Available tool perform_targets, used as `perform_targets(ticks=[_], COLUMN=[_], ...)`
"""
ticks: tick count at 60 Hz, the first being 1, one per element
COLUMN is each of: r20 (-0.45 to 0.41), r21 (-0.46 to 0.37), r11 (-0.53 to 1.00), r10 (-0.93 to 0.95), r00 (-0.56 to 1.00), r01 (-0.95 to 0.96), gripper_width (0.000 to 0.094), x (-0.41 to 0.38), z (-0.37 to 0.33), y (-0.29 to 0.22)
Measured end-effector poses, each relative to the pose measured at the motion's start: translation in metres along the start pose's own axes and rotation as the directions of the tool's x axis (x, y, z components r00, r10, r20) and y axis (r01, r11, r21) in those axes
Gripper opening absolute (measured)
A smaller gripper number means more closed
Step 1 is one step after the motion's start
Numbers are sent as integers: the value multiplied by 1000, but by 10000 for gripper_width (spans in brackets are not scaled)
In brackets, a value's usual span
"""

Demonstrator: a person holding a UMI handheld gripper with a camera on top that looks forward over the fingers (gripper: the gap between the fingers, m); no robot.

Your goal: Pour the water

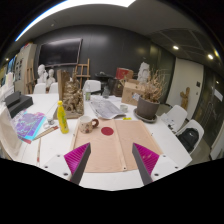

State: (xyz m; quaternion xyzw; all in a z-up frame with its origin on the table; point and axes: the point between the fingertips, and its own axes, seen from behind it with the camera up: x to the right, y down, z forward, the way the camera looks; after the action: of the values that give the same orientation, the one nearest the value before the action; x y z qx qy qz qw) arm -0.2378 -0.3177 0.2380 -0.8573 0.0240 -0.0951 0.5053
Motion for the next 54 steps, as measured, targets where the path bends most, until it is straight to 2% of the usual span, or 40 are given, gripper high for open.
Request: perform_targets(ticks=[13, 27, 46, 54], r20=[66, 176, 187, 190], r21=[5, 29, 103, 90], r11=[1000, 1000, 994, 994], r10=[-1, -7, 6, 37], r00=[998, 984, 982, 981], r01=[0, 2, -25, -55], gripper_width=[861, 860, 858, 847], x=[-121, -235, -296, -310], z=[3, 34, 166, 230], y=[1, -5, -29, -33])
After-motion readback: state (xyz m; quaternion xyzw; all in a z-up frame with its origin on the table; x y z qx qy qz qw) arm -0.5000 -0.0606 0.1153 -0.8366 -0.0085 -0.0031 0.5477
